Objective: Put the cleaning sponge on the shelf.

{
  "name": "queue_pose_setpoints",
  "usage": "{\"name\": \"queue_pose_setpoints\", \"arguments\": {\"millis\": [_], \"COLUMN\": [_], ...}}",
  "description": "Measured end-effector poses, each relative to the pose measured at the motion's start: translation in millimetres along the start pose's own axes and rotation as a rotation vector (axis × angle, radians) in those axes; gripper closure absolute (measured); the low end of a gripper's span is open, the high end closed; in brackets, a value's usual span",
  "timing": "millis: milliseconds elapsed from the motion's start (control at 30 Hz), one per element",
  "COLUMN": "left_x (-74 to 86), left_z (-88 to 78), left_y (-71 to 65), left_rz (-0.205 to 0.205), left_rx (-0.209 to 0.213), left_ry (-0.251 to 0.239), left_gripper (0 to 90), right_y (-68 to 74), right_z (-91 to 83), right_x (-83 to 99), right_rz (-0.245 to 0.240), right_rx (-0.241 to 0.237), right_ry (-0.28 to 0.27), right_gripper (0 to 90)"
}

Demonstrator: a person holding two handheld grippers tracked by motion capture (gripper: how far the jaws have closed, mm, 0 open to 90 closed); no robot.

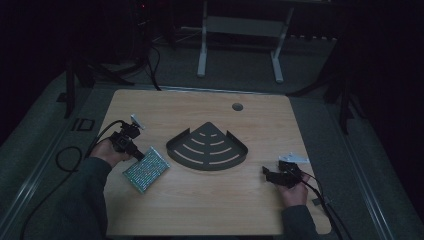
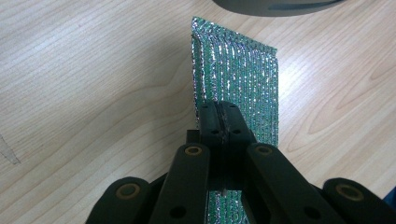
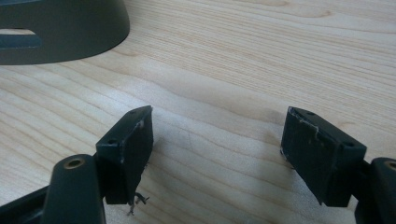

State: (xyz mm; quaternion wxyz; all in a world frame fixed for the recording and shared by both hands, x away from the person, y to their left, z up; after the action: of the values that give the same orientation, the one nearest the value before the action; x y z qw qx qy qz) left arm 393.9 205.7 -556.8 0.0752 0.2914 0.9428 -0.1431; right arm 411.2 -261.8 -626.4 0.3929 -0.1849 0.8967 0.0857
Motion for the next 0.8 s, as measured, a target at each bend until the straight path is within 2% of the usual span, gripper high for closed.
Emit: {"name": "queue_pose_setpoints", "arguments": {"millis": [267, 600, 800], "left_x": [-4.5, -13.3, -22.5], "left_z": [-10.0, -25.0, -33.1], "left_y": [-2.0, -2.5, -3.4], "left_rz": [0.005, 0.019, 0.019], "left_rx": [0.002, -0.016, -0.035], "left_ry": [-0.014, -0.031, -0.06], "left_gripper": [90.0, 90.0, 90.0], "right_y": [0.0, 0.1, 0.2], "right_z": [0.0, 0.0, 0.0], "right_x": [0.0, 0.0, 0.0], "right_rz": [0.001, 0.001, 0.002], "right_rx": [0.0, 0.0, 0.0], "right_ry": [0.0, 0.0, 0.0], "right_gripper": [24.6, 24.6, 24.6]}}
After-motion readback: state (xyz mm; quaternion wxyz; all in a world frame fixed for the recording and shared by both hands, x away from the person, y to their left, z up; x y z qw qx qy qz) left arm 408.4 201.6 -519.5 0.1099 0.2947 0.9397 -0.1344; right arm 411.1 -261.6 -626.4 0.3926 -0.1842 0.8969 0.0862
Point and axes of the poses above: each handheld gripper's, and its own axes: z roughly forward along the jaws, x roughly out of its underside, y roughly to its left, the point moved 10 cm from there along z, roughly forward along the jaws, and after that the axes turned 1 degree about z, right-handed, at the moved point
